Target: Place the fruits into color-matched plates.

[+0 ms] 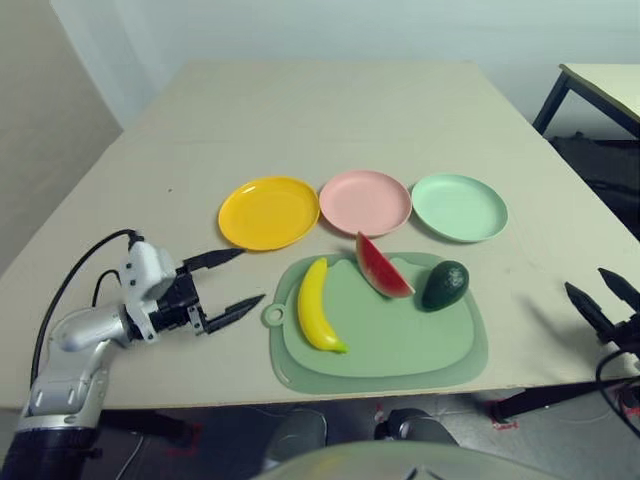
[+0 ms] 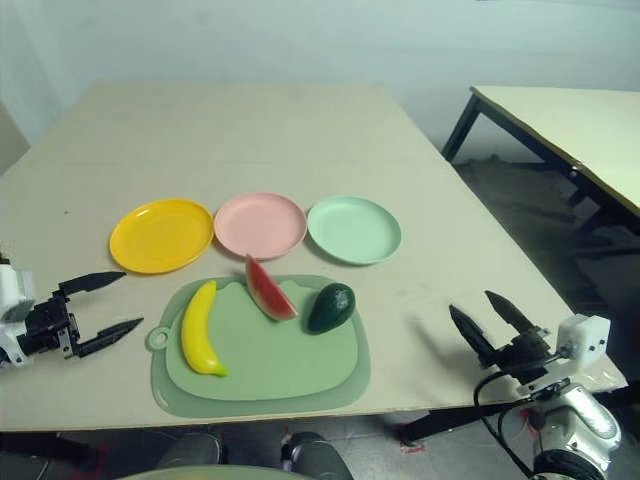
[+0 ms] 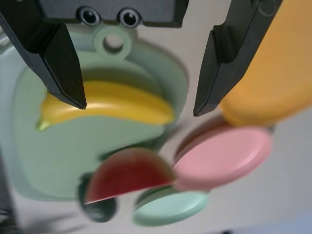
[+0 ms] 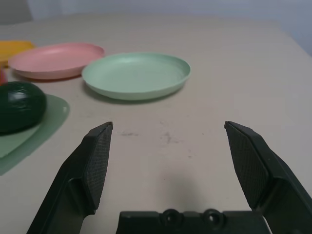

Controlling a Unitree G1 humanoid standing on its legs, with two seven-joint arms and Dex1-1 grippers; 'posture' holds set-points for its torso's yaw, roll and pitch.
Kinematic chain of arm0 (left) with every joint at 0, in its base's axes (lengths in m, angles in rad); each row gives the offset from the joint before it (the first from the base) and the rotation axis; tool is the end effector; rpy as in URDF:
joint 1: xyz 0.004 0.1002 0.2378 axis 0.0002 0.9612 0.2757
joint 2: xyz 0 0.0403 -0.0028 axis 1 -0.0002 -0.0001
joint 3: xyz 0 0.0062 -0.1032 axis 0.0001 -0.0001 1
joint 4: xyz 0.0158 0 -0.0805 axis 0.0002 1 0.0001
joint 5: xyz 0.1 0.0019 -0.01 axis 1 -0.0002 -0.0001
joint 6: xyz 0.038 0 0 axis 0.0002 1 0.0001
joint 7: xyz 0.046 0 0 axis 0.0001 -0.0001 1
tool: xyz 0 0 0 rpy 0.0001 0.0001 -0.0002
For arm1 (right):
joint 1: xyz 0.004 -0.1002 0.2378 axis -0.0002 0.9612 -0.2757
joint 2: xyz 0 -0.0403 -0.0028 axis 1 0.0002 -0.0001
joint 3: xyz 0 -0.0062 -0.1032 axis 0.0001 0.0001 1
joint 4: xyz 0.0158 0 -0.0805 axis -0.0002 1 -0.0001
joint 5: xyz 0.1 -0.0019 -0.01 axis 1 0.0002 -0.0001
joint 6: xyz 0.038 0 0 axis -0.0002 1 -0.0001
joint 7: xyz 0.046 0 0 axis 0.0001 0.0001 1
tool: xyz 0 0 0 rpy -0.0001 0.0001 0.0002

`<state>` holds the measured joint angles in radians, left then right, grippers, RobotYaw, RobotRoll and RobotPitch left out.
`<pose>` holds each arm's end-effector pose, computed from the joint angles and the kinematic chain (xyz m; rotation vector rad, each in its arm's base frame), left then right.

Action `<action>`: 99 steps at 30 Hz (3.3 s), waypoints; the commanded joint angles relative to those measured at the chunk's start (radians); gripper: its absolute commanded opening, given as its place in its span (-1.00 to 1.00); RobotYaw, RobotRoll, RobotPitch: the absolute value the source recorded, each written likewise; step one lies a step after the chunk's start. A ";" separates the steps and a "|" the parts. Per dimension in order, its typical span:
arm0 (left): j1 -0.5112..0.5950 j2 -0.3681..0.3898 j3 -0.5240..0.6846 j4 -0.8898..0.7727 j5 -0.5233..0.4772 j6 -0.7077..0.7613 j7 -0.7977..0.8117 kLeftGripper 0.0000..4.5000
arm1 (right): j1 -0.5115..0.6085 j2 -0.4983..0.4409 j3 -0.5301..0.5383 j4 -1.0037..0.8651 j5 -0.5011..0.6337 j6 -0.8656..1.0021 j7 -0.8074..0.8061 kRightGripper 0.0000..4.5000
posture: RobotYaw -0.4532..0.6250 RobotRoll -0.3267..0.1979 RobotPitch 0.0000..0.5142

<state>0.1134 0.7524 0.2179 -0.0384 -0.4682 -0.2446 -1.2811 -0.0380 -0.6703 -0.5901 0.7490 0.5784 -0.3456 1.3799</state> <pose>0.1784 0.3078 0.1241 0.4492 -0.0420 -1.1261 0.1331 -0.4059 0.0619 -0.0607 -0.0716 0.5020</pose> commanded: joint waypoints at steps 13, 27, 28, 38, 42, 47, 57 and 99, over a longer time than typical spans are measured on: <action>-0.037 -0.024 -0.093 -0.020 0.004 0.012 -0.023 0.99 | 0.337 -0.281 0.204 -1.032 0.275 0.757 0.015 1.00 | -0.15 0.25 -1.00; -0.072 -0.028 -0.115 0.031 0.033 0.001 -0.010 0.99 | -0.166 -0.217 0.337 -1.308 0.584 1.263 -0.691 1.00 | -0.17 0.25 -1.00; -0.072 -0.026 -0.114 0.032 0.036 0.000 -0.009 0.99 | -0.216 -0.211 0.352 -1.300 0.605 1.285 -0.715 1.00 | -0.15 0.25 -1.00; -0.056 -0.002 -0.107 0.001 0.034 0.014 -0.006 0.99 | -0.460 -0.481 0.808 -1.345 0.131 1.161 -0.332 1.00 | -0.08 0.25 -1.00; -0.030 0.010 -0.095 -0.022 0.029 0.024 0.001 0.99 | -0.552 -0.508 0.943 -1.308 -0.094 0.979 -0.154 1.00 | -0.06 0.25 -0.99; -0.004 0.013 -0.092 -0.043 0.028 0.023 0.010 0.99 | -0.627 -0.406 1.021 -1.198 -0.250 0.863 -0.093 1.00 | -0.03 0.25 -1.00; -0.003 0.011 -0.098 -0.089 0.025 0.046 0.035 0.99 | -0.614 -0.299 1.054 -1.031 -0.461 0.615 -0.026 1.00 | -0.02 0.25 -1.00; -0.007 -0.003 -0.134 -0.177 0.027 0.112 0.083 0.99 | -0.593 -0.201 1.075 -0.758 -0.707 0.425 0.133 1.00 | 0.07 0.25 -1.00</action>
<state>0.1096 0.7507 0.0983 -0.1965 -0.4441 -0.1495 -1.2035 -0.6345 -0.8767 0.4728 -0.0185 -0.1180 0.0879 1.5110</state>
